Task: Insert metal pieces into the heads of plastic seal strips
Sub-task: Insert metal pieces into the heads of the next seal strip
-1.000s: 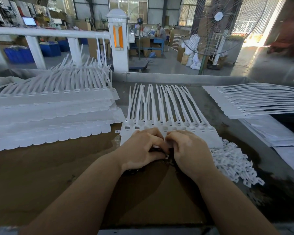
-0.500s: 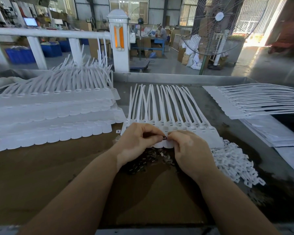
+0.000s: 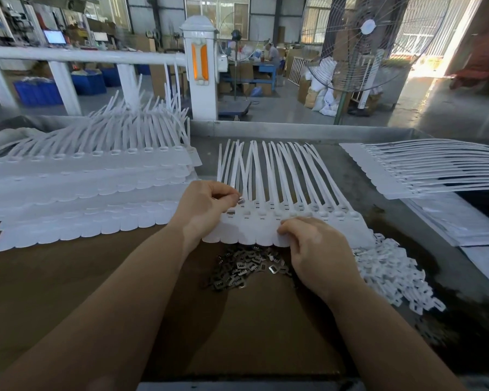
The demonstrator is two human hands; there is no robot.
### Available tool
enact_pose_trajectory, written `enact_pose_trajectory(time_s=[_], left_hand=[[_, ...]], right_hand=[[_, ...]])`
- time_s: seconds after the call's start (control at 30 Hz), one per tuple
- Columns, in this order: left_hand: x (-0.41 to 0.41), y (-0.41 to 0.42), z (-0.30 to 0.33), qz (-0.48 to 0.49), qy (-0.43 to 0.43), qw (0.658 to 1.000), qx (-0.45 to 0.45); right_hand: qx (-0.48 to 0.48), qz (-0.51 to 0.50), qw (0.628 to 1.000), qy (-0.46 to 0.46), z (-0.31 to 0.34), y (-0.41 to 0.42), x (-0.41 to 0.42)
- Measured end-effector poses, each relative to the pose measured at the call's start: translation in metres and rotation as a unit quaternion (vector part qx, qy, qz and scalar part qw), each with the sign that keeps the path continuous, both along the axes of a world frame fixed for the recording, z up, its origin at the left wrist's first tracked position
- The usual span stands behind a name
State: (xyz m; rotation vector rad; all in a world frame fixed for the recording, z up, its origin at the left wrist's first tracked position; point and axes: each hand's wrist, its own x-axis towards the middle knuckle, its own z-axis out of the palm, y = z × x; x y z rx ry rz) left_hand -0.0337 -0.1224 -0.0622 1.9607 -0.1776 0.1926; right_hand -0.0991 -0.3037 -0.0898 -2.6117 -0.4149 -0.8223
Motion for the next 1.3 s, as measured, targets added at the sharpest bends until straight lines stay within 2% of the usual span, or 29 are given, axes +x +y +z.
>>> enact_pose_trajectory(time_s=[0.2,0.43,0.77,1.07,1.3], left_hand=[[0.009,-0.002,0.003,-0.011,0.011,0.993,0.113],[0.015,-0.002,0.003,-0.014,0.056,0.987,0.149],[0.016,-0.008,0.003,-0.004,0.064,0.979,0.194],[0.017,-0.01,0.006,-0.008,0.094,0.977,0.19],[0.018,-0.008,0.001,0.01,0.084,0.987,0.14]], right_hand=[[0.001,0.002,1.0,0.001,0.0,0.001,-0.001],[0.006,0.0,1.0,0.014,0.001,0.001,-0.001],[0.004,-0.001,1.0,0.028,0.001,0.001,-0.001],[0.004,0.0,1.0,0.027,0.002,0.001,-0.001],[-0.001,0.002,0.999,0.033,0.002,0.001,-0.001]])
